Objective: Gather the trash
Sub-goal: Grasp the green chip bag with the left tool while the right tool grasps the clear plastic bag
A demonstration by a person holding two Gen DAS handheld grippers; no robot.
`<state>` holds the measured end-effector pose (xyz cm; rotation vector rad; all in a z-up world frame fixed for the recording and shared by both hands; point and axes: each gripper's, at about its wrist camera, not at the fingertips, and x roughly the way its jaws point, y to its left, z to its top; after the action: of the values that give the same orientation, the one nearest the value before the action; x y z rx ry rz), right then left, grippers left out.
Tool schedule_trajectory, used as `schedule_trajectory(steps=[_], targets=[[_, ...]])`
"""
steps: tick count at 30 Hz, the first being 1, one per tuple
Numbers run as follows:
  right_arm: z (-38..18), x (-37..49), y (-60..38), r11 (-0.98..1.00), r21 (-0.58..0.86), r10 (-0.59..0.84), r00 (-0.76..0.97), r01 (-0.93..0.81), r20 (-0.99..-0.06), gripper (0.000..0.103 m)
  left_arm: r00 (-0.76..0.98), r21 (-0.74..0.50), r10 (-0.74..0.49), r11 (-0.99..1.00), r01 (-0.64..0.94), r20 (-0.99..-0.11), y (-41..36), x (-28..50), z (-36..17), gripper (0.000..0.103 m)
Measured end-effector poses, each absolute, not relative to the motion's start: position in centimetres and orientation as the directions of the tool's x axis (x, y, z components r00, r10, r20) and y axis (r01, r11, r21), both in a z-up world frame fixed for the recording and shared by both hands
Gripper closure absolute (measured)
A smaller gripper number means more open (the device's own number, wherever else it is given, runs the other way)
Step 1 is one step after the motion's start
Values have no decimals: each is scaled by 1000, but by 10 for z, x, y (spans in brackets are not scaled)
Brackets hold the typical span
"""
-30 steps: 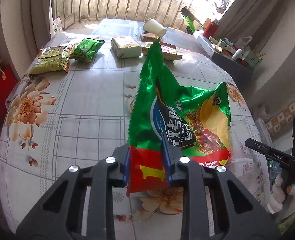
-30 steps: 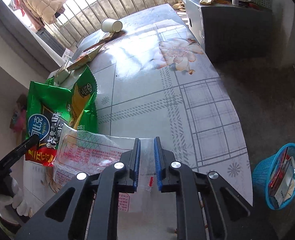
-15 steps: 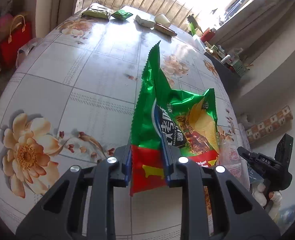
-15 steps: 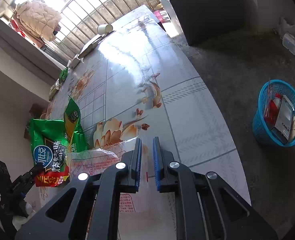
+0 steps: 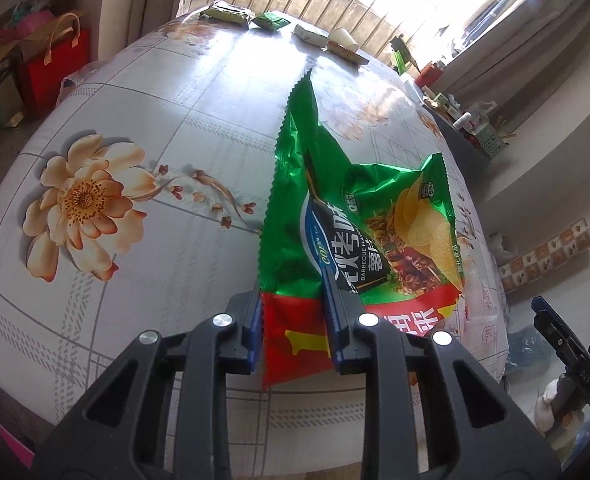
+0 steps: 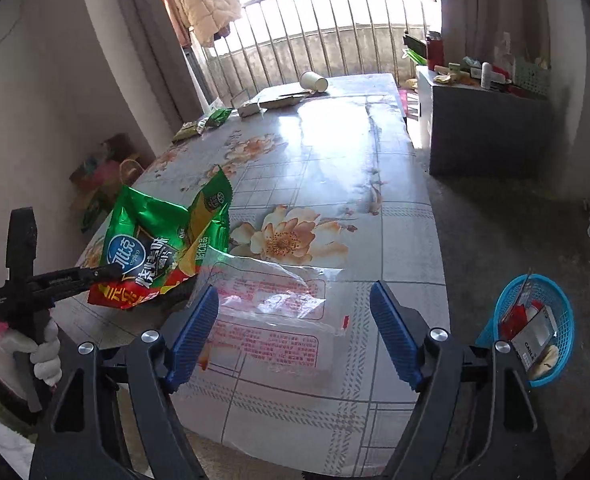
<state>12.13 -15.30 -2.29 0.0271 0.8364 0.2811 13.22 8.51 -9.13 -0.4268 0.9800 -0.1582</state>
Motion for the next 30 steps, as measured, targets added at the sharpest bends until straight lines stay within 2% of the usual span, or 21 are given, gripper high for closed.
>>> schedule_trajectory(steps=[2,8,18,21,27,30], targets=[[-25,120,-129,949,12,218,629,-315,-746,22,556,-418,-318,907,-58,-768,86,130,-91,79],[-54,123,-87,900,-144,146,594,-412,-791,22,552,-428,-329,902,-57,-766,89,136,-91,79],[-83,136,-66,911,-211,67,631,-355,-773,24,555,-429,-327,901,-60,-765,90,135,-92,78],[-83,137,-66,923,-200,60,635,-329,-770,30,556,-426,-323,903,-62,-766,89,134,-92,78],[-85,142,-78,957,-113,80,617,-267,-783,61,557,-420,-316,905,-67,-768,89,134,-92,78],[-87,147,-91,976,-8,126,596,-217,-793,78,559,-416,-311,907,-69,-769,89,135,-92,78]])
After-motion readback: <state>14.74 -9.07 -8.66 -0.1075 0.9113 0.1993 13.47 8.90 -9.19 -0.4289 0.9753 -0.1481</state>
